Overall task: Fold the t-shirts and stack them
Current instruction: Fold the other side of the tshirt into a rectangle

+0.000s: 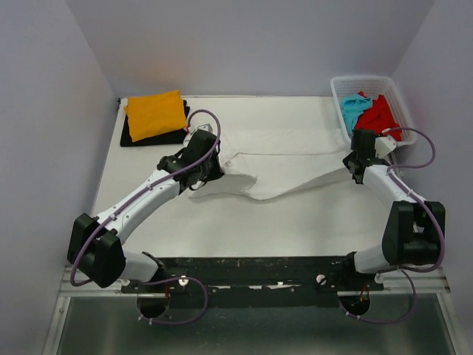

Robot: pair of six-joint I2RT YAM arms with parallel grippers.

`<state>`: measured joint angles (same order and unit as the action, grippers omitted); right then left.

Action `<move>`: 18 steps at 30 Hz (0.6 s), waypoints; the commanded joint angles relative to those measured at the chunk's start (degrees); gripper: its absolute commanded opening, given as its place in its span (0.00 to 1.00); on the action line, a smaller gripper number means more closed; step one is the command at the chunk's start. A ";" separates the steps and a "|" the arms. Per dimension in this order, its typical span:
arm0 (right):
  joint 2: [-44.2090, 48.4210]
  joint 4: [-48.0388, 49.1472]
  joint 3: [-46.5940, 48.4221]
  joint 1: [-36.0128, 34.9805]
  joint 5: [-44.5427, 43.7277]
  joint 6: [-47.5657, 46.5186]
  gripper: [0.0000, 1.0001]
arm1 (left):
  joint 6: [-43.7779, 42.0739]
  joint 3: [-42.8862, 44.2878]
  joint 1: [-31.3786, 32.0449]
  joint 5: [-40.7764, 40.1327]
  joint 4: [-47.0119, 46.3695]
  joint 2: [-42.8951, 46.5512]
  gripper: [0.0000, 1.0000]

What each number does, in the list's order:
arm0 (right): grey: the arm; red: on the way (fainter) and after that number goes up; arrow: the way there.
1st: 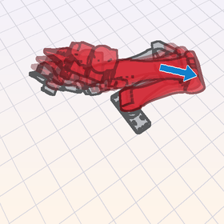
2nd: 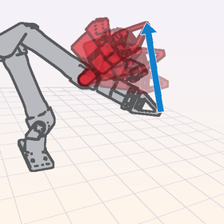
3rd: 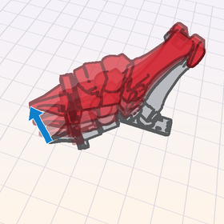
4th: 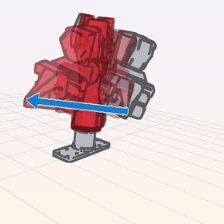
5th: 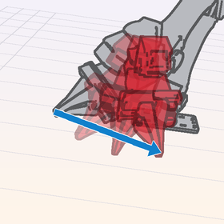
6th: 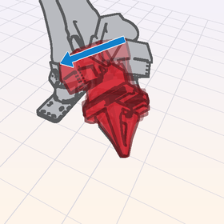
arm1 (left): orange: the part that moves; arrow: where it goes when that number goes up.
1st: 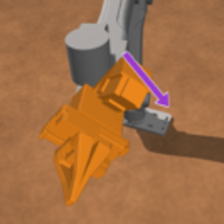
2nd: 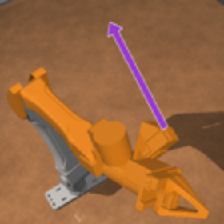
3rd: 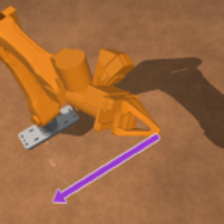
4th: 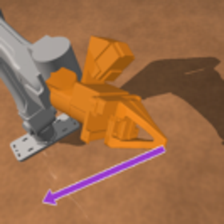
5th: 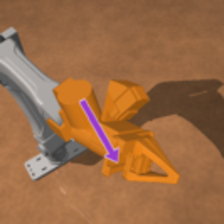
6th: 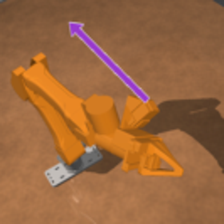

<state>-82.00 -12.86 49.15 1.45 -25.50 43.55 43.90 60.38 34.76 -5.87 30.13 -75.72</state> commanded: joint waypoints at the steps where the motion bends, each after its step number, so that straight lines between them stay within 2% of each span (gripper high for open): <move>1: -3.75 -1.88 4.94 -0.14 -3.61 -2.55 0.01 | -5.11 4.97 -3.72 -2.31 0.12 -3.88 0.00; 10: -12.05 -4.22 12.54 -0.14 -4.32 -1.63 0.01 | -11.62 14.13 -9.37 -2.85 -1.84 -11.42 0.00; 18: -14.84 -4.30 14.27 -0.14 -6.77 -0.36 0.01 | -21.39 23.57 -11.53 -2.11 -4.29 -20.27 0.00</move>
<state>-95.94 -15.94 61.93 1.45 -28.60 42.04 29.85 78.83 24.21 -7.27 28.27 -92.31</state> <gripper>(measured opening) 0.027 0.015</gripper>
